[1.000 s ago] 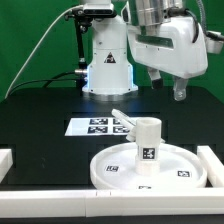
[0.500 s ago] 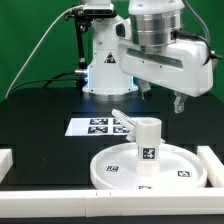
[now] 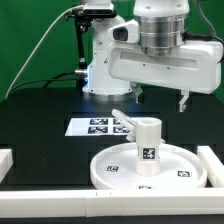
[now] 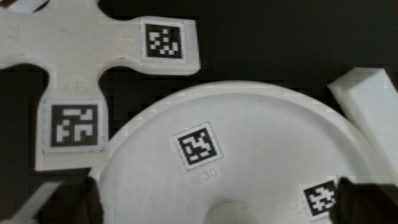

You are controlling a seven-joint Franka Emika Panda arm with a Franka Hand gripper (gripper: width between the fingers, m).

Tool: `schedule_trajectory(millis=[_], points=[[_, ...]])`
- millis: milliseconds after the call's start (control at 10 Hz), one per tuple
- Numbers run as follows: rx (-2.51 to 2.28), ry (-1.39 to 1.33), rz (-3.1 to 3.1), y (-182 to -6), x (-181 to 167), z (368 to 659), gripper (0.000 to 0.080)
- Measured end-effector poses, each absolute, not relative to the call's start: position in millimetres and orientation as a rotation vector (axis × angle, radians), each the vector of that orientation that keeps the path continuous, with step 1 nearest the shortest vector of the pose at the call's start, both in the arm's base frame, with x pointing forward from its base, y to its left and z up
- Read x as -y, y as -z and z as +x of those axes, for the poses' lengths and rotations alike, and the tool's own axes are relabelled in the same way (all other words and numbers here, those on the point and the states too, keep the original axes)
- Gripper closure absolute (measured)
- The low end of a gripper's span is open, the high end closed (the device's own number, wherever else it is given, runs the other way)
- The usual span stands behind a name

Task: Assemble round table

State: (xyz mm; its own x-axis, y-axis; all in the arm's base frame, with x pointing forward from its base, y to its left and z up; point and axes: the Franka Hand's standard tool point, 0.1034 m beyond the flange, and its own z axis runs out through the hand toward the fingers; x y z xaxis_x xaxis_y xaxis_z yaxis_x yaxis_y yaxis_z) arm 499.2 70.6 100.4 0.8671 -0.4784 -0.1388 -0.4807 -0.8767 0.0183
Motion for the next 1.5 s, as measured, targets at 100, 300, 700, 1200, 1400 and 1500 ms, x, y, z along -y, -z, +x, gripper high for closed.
schedule_trajectory(millis=[100,300,700,1200,1400,1500], points=[[-0.634,-0.218,-3.052,-99.9,-69.1,498.0,0.015],[-0.416,-0.268,-3.137,-90.0,-63.2,479.0,0.015],[-0.134,-0.297,-3.207,-76.4,-59.0,466.3,0.015],[-0.04,-0.263,-3.273,-74.0,-63.6,447.9,0.015],[0.105,-0.195,-3.298,-65.8,-71.1,436.4,0.015],[0.094,-0.197,-3.293,-66.1,-71.1,437.0,0.015]])
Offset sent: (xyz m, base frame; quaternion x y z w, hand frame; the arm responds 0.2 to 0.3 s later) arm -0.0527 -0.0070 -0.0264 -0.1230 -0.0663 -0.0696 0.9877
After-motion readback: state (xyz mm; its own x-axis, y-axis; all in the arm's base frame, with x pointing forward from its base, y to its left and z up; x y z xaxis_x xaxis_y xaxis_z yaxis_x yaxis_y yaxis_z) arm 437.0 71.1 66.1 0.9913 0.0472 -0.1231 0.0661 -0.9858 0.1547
